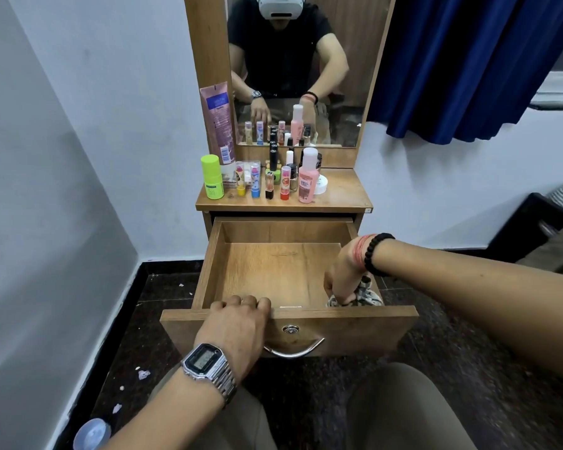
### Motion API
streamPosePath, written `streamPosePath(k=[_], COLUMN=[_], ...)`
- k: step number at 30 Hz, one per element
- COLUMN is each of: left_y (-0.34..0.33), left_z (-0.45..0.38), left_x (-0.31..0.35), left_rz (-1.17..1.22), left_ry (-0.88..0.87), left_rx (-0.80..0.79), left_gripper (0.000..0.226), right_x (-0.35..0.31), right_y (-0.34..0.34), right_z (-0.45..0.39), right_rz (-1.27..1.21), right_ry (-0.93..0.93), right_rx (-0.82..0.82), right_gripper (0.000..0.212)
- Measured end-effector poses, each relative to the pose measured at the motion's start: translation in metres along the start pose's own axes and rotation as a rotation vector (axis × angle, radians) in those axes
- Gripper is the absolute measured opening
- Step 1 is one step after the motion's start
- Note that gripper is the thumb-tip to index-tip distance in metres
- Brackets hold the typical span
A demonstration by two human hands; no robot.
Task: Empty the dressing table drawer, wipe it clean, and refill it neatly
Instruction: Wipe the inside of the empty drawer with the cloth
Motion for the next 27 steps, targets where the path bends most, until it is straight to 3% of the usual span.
streamPosePath(k=[4,8,12,16,18,20,22,25,27], left_y=[0.0,0.002,0.001,0.001,0.001,0.002,0.002,0.001,-0.001], left_z=[0.0,0.001,0.001,0.001,0.001,0.001,0.002,0.0,-0.002], left_x=[0.002,0.003,0.003,0.003,0.003,0.004,0.004,0.004,0.004], left_rz=[-0.017,0.0,-0.002,-0.003,-0.012,-0.022,-0.036,-0.068,-0.085], left_ry=[0.008,0.014,0.011,0.002,0.003,0.008,0.011,0.025,0.038], left_rx=[-0.018,-0.022,-0.01,0.0,0.002,-0.002,-0.009,-0.026,-0.059], left_gripper=[0.029,0.026,0.03,0.029,0.029,0.03,0.031,0.034,0.04], right_x=[-0.028,-0.056,-0.066,-0.074,-0.089,-0.107,-0.12,-0.135,-0.141], right_y=[0.003,0.013,0.02,0.04,0.049,0.052,0.051,0.058,0.058], right_z=[0.012,0.013,0.006,-0.01,-0.015,-0.02,-0.026,-0.037,-0.036], right_rz=[-0.169,-0.445,-0.762,-1.245,-1.516,-1.571,-1.487,-1.487,-1.445], right_ry=[0.171,0.306,0.324,0.293,0.403,0.479,0.465,0.472,0.47], right_rx=[-0.093,0.041,0.126,0.404,0.317,0.115,0.018,0.031,0.026], right_gripper=[0.039,0.036,0.023,0.029,0.023,0.008,0.015,0.022,0.039])
Point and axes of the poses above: each hand's wrist, its own z-axis away from the middle knuckle, its own y-axis out of the back of the hand, x = y × z, the point moved 4 cm from there along -z, towards the middle knuckle, and after that the axes turned 13 degrees about z, right-handed, at the moved point
